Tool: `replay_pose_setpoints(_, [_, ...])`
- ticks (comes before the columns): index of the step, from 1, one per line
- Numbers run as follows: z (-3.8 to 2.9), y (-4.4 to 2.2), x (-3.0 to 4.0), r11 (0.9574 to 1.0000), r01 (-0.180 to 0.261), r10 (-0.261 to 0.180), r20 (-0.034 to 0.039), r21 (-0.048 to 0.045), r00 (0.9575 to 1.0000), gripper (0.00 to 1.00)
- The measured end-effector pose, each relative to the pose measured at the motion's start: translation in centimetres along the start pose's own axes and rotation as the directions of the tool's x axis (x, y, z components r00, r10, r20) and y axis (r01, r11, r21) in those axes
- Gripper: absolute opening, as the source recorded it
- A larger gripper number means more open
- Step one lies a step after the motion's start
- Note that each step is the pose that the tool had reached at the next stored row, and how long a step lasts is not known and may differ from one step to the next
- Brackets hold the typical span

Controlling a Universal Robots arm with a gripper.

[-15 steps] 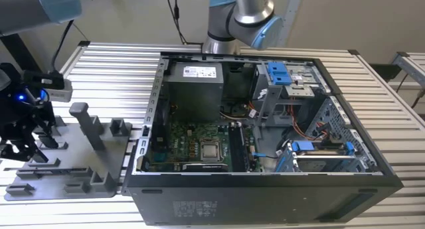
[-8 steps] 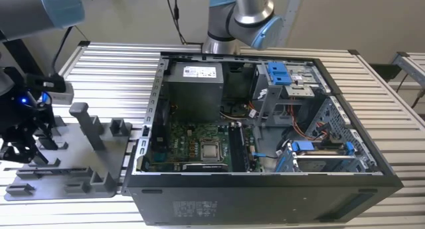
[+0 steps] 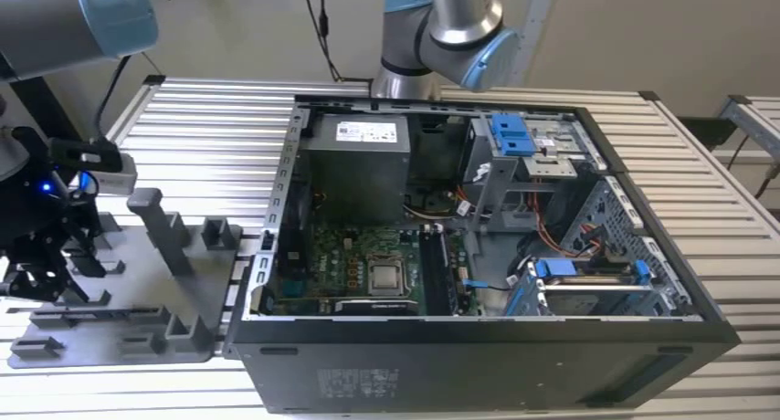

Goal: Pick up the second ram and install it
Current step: 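Pick up the second ram and move it above second insertion slot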

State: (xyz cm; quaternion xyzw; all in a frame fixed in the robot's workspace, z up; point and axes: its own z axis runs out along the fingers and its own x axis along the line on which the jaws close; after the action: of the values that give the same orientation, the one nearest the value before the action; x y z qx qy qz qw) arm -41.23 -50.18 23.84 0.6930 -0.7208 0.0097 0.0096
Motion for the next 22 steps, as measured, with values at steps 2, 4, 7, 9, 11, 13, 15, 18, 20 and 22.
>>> replay_pose_setpoints(2, [0.00,0.00,0.00,1.0000,0.000,0.000,-0.0003,0.0000,1.0000,0.42])
replay_pose_setpoints(4, [0.03,0.00,0.00,1.0000,0.000,0.000,-0.0003,0.0000,1.0000,0.42])
replay_pose_setpoints(7, [0.25,0.00,-0.01,1.0000,0.000,0.000,-0.0002,0.0001,1.0000,0.42])
replay_pose_setpoints(9, [0.44,0.01,-0.02,1.0000,0.000,0.000,-0.0002,0.0002,1.0000,0.42])
replay_pose_setpoints(11, [0.64,0.01,-0.02,1.0000,0.001,-0.001,-0.0003,0.0001,1.0000,0.42])
replay_pose_setpoints(13, [0.81,0.01,-0.02,1.0000,0.001,-0.001,-0.0004,0.0000,1.0000,0.42])
replay_pose_setpoints(15, [0.97,-0.01,-0.02,1.0000,0.002,-0.002,-0.0028,0.0000,1.0000,0.42])
replay_pose_setpoints(18, [1.24,0.01,-0.03,1.0000,0.004,-0.004,-0.0063,-0.0004,1.0000,0.42])
replay_pose_setpoints(20, [1.37,0.00,-0.03,1.0000,0.006,-0.006,-0.0104,-0.0031,0.9999,0.42])
replay_pose_setpoints(22, [1.48,0.01,-0.03,0.9999,0.012,-0.012,-0.0149,-0.0086,0.9998,0.42])
